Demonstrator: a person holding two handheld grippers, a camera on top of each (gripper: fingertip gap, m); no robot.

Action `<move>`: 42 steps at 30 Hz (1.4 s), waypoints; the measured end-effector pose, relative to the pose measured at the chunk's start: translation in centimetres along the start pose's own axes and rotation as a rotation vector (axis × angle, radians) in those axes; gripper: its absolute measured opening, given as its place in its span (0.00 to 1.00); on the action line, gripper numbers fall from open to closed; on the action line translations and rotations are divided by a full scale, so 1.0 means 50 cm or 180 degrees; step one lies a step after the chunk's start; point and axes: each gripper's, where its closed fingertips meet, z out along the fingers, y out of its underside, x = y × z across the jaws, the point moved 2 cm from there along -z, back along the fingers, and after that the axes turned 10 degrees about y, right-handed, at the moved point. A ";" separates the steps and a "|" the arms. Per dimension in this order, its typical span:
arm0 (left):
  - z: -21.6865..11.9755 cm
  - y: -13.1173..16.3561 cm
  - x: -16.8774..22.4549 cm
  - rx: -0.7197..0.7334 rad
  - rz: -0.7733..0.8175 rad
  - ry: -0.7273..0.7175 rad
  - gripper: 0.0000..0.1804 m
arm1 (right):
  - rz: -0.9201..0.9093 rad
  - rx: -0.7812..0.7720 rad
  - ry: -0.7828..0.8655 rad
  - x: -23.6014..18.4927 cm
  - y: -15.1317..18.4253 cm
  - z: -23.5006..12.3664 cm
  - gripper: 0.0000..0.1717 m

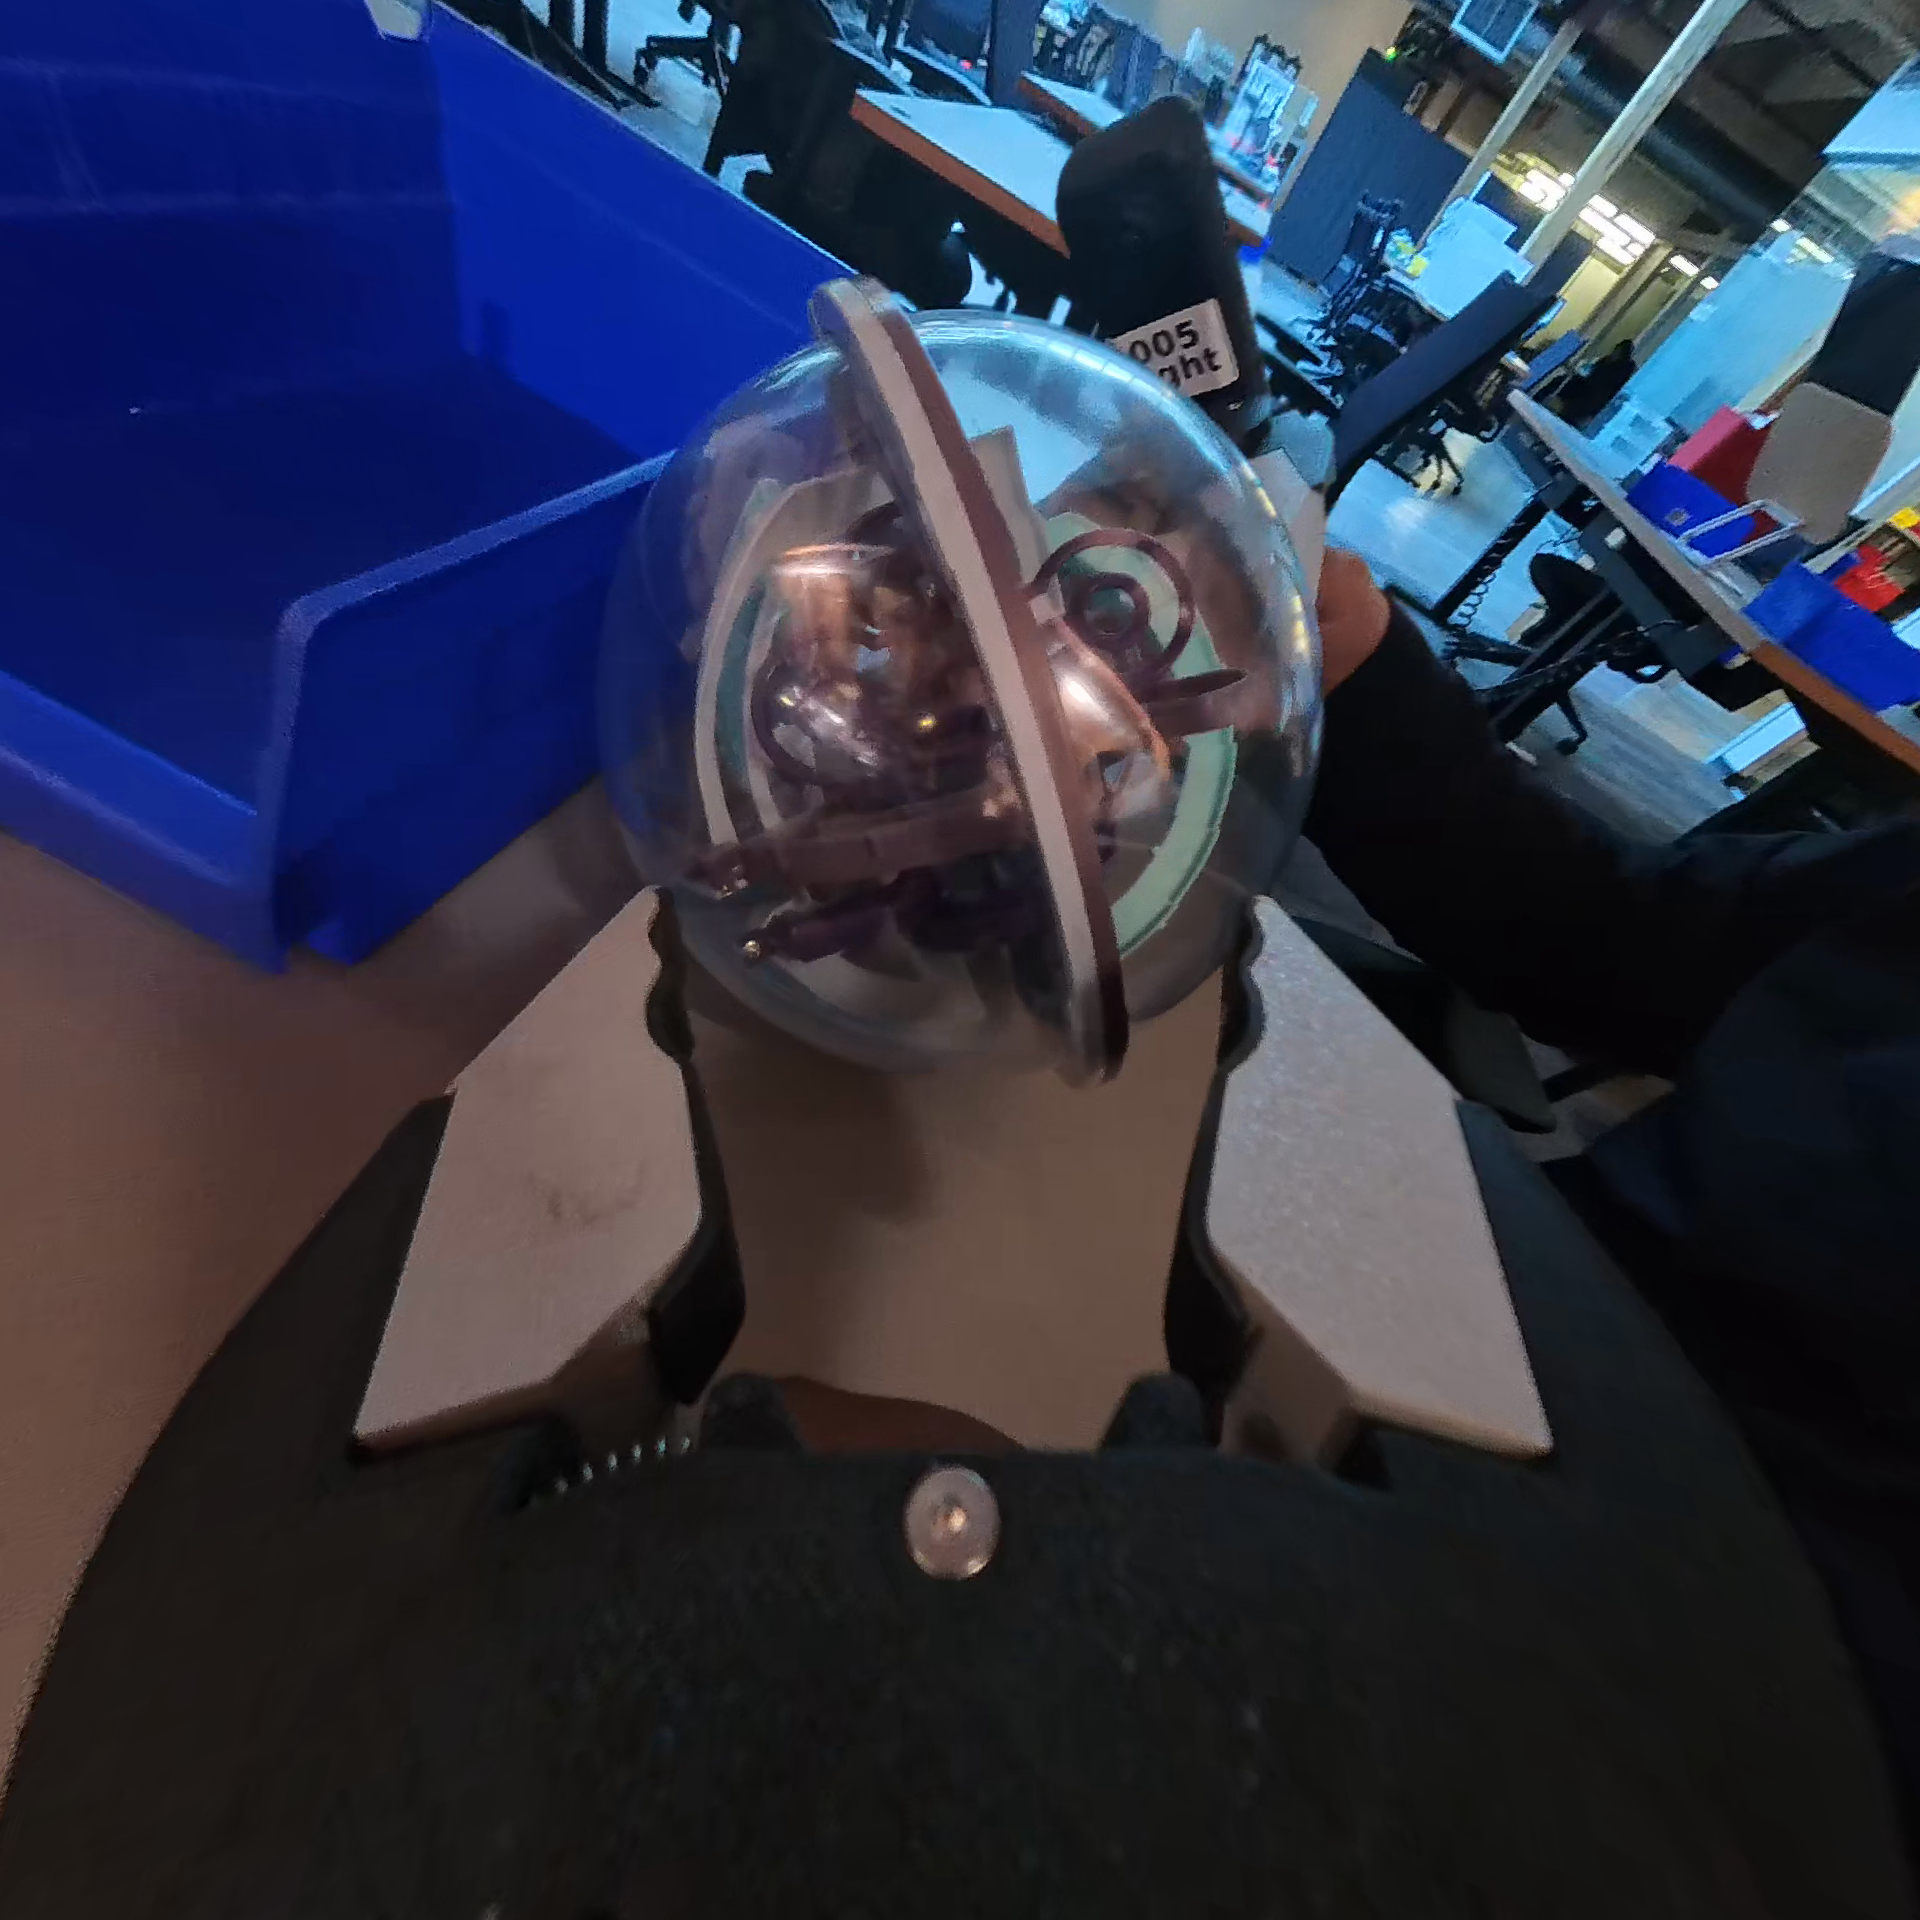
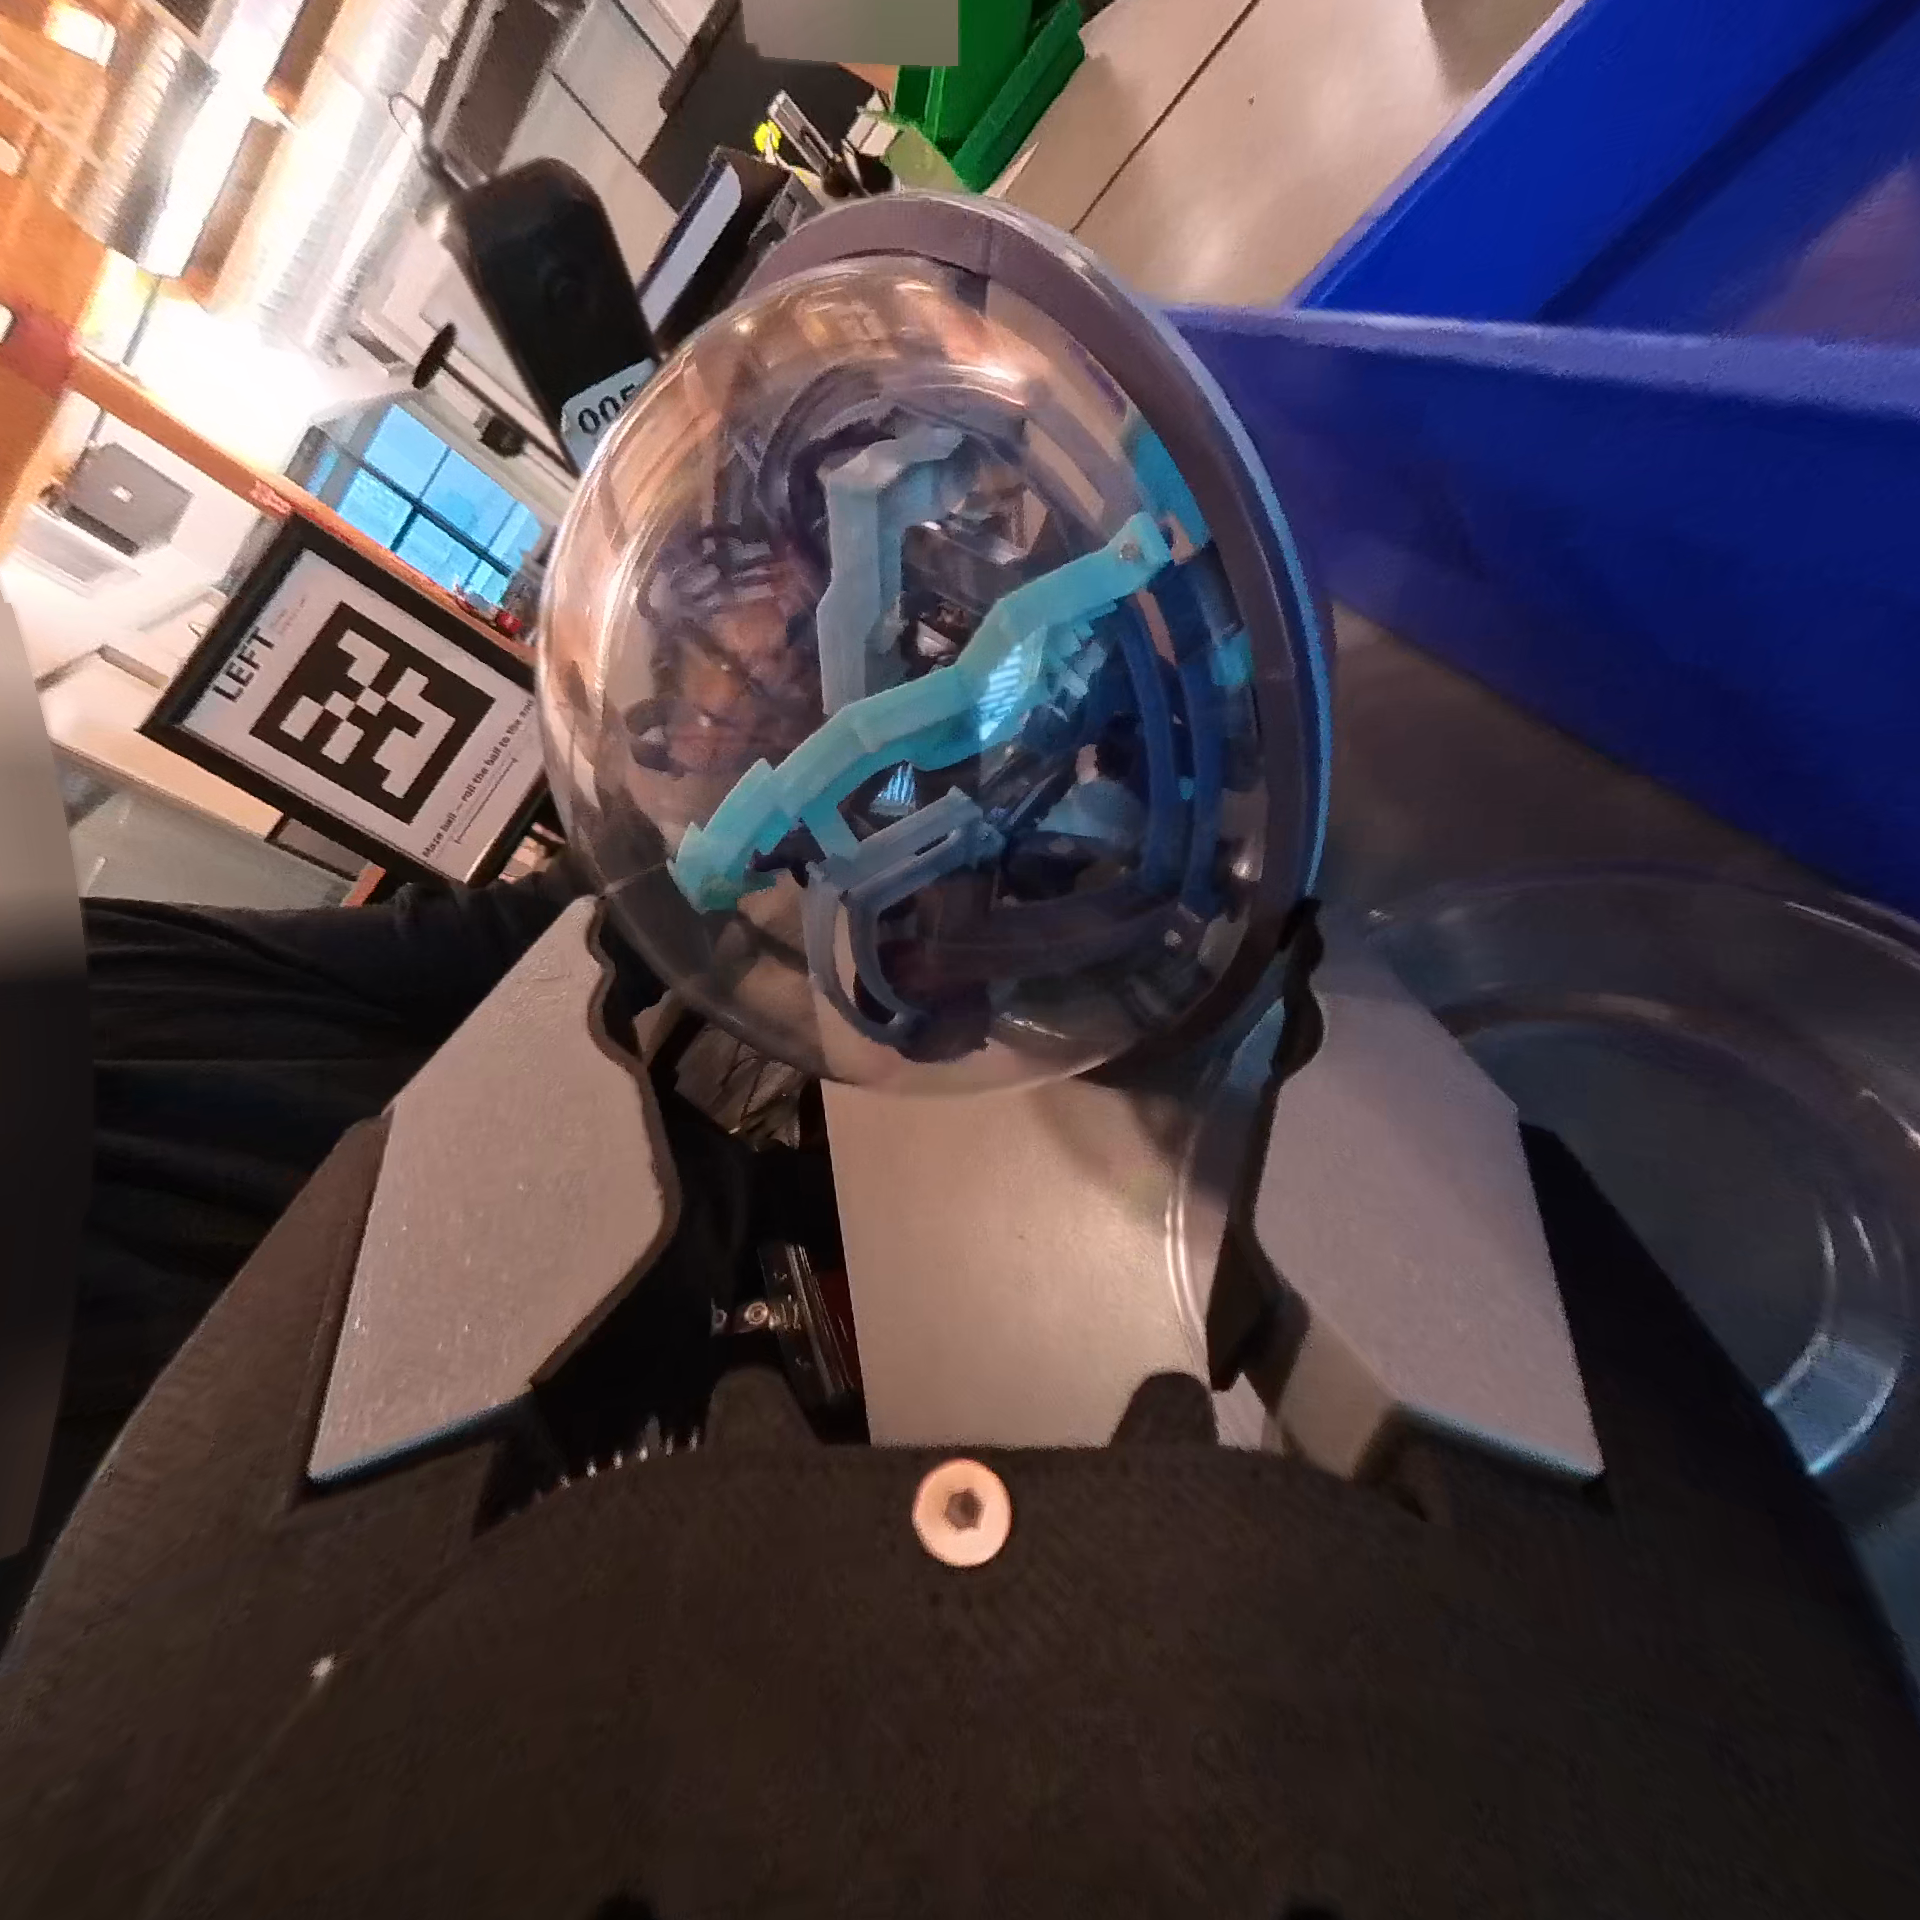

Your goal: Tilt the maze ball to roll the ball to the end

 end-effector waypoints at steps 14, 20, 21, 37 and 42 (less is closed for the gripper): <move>-0.013 -0.005 -0.016 0.0080 -0.0024 0.0210 0.51 | -0.0194 0.0297 -0.0132 0.020 -0.055 -0.012 0.74; -0.018 0.001 -0.021 0.0127 -0.0068 0.0250 0.50 | -0.0239 0.0231 -0.0205 0.017 -0.044 -0.002 0.78; -0.019 0.002 -0.023 0.0131 -0.0078 0.0241 0.49 | -0.0240 0.0231 -0.0202 0.019 -0.044 -0.001 0.78; 0.016 0.014 -0.018 0.0110 -0.0041 0.0473 0.53 | -0.0311 -0.0008 -0.0465 0.001 -0.022 0.028 0.84; 0.016 0.008 -0.017 0.0226 0.0019 0.0487 0.54 | -0.0350 -0.0027 -0.0495 0.000 -0.015 0.028 0.84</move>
